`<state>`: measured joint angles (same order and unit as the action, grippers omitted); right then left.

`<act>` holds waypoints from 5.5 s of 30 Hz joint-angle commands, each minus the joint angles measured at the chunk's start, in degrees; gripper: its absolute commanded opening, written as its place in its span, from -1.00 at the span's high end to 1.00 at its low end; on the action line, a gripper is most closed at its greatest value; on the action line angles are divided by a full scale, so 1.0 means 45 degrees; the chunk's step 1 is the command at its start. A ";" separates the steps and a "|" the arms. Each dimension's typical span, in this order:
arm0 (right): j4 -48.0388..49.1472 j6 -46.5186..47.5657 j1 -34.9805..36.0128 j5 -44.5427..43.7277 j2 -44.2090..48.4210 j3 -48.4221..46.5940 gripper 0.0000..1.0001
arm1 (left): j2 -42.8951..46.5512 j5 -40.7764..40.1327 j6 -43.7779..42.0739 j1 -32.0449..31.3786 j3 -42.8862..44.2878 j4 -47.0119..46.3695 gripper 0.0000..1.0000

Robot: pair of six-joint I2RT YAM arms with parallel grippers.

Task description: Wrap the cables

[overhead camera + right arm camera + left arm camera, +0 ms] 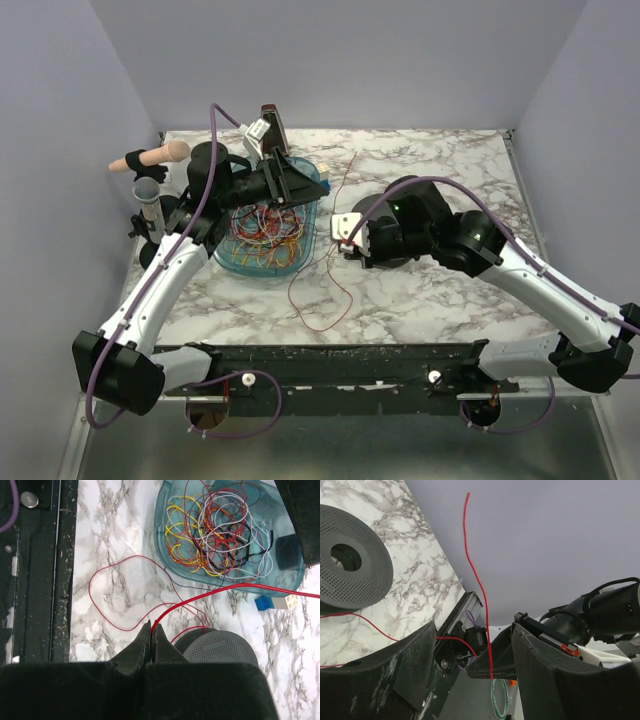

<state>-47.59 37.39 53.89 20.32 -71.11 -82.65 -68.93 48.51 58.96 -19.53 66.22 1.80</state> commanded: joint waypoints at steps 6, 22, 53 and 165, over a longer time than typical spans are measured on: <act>-0.1085 0.0911 0.0368 -0.0823 -0.0799 -0.0969 0.99 | -0.0307 0.0275 0.0979 -0.0133 -0.0456 -0.1299 -0.38; -0.0888 0.0794 0.0564 -0.0745 -0.0799 -0.0949 0.99 | -0.1030 -0.0019 0.2208 -0.0133 -0.0769 -0.2078 0.17; -0.0771 0.0266 0.0623 -0.0511 -0.0311 -0.0110 0.99 | -0.1421 -0.0311 0.1196 0.0531 0.0070 -0.1124 0.54; -0.1122 -2.3135 -0.2210 -1.5412 -0.4743 0.0362 0.82 | -0.5151 -0.7674 -0.9195 -0.4683 0.7005 0.8448 1.00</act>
<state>-43.70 -61.65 42.39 -42.44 -89.69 -75.33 -91.29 17.19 18.72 -40.27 97.34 41.82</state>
